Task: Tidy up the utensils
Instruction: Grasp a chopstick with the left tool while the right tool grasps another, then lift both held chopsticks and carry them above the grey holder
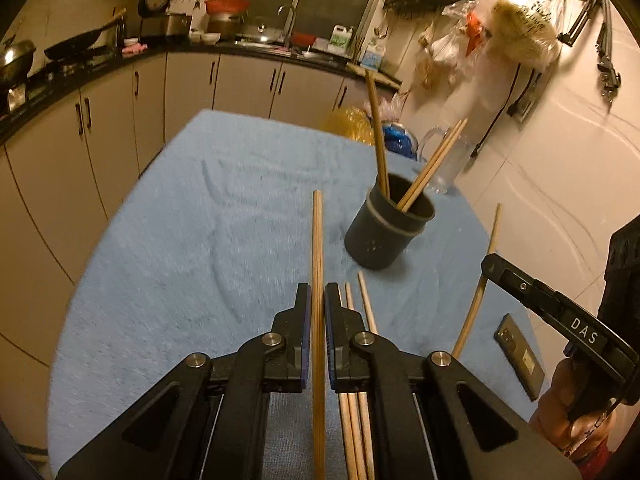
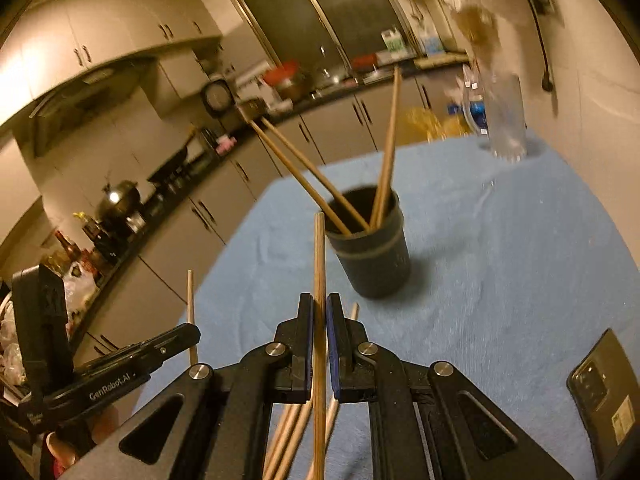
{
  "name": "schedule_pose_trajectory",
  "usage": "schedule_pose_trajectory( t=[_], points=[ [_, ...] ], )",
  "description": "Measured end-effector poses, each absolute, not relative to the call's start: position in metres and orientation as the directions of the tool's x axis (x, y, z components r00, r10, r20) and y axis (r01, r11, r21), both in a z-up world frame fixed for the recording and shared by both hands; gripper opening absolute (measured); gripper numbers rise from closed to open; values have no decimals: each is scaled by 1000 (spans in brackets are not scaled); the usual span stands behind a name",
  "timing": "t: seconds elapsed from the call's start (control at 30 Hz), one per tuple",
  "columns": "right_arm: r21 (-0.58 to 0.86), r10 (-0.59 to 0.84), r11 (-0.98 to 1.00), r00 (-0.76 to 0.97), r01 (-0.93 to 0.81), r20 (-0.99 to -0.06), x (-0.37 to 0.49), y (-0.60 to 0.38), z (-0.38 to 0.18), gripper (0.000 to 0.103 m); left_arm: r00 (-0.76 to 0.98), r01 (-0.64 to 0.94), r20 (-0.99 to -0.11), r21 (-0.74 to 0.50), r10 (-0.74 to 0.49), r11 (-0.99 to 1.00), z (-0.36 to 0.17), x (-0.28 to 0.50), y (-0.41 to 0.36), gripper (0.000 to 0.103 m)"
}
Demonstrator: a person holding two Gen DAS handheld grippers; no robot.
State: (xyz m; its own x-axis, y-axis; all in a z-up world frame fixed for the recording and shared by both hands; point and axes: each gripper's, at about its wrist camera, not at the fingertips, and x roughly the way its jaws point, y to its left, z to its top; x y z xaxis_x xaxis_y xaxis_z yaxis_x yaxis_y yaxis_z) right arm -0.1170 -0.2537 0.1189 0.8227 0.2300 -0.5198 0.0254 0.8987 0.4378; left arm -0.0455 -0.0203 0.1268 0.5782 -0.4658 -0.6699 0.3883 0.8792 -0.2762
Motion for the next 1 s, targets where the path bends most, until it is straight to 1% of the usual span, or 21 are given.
schedule_pose_trajectory(
  t=[0.2,0.47,1.0],
  points=[
    [422,213,906,855,8,-473,-127,-255,134,7,598,404,-647,-267,-473,875,144,-51,-21,6],
    [426,201,905,875,6,-440,-132,-259,143,7,611,413,-628,-266,-482,871,156,-51,-21,6],
    [436,179,900,894,19,-411,-136,-268,151,7,617,422,-617,-265,-489,867,163,-53,-23,6]
  ],
)
